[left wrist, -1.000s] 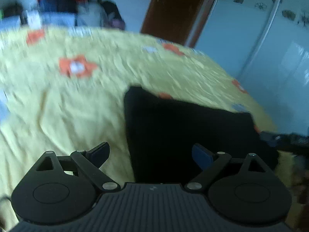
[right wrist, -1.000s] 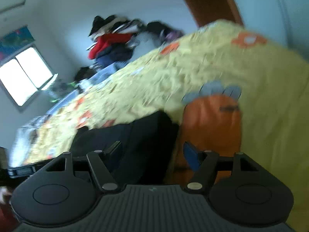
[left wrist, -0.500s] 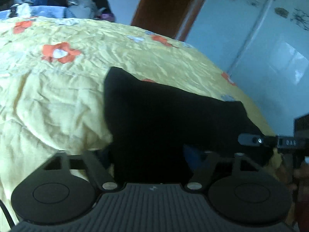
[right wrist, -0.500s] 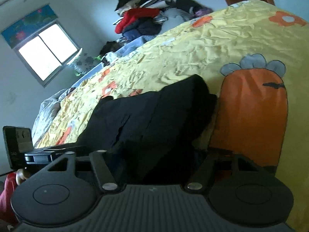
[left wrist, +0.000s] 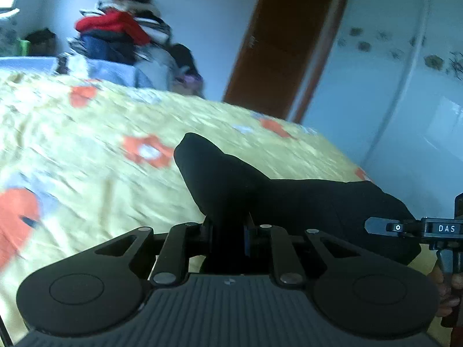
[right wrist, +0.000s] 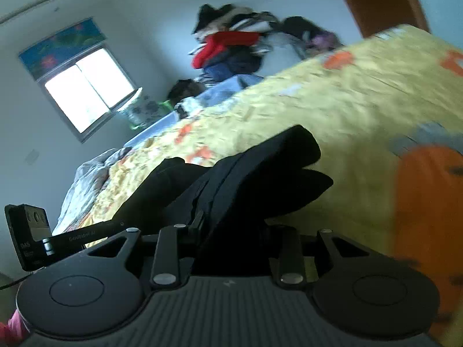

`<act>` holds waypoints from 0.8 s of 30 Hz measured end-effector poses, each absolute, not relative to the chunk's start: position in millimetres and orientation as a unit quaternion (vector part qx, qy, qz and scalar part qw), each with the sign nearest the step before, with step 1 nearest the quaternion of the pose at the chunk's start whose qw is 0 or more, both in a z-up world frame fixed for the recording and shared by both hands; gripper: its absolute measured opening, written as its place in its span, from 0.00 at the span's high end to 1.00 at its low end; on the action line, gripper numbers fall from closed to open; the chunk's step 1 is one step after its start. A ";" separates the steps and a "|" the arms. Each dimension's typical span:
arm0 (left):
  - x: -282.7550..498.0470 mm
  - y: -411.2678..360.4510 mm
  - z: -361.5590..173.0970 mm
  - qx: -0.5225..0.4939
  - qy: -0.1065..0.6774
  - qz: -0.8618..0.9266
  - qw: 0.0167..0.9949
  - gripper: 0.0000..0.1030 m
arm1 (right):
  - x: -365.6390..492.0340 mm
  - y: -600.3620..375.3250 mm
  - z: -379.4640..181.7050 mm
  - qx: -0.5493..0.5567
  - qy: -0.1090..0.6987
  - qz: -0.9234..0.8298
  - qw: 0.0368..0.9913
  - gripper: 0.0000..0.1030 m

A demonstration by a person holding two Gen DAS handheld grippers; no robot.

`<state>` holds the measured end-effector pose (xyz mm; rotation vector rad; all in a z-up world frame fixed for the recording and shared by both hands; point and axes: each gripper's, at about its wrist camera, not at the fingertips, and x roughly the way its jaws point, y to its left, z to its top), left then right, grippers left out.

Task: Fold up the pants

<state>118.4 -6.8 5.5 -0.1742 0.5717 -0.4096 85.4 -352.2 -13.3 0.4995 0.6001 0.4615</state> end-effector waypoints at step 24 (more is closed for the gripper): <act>179.0 33.2 19.1 -0.063 0.290 -0.119 0.947 0.17 | 159.7 -236.5 20.2 0.002 0.247 0.187 0.951 0.44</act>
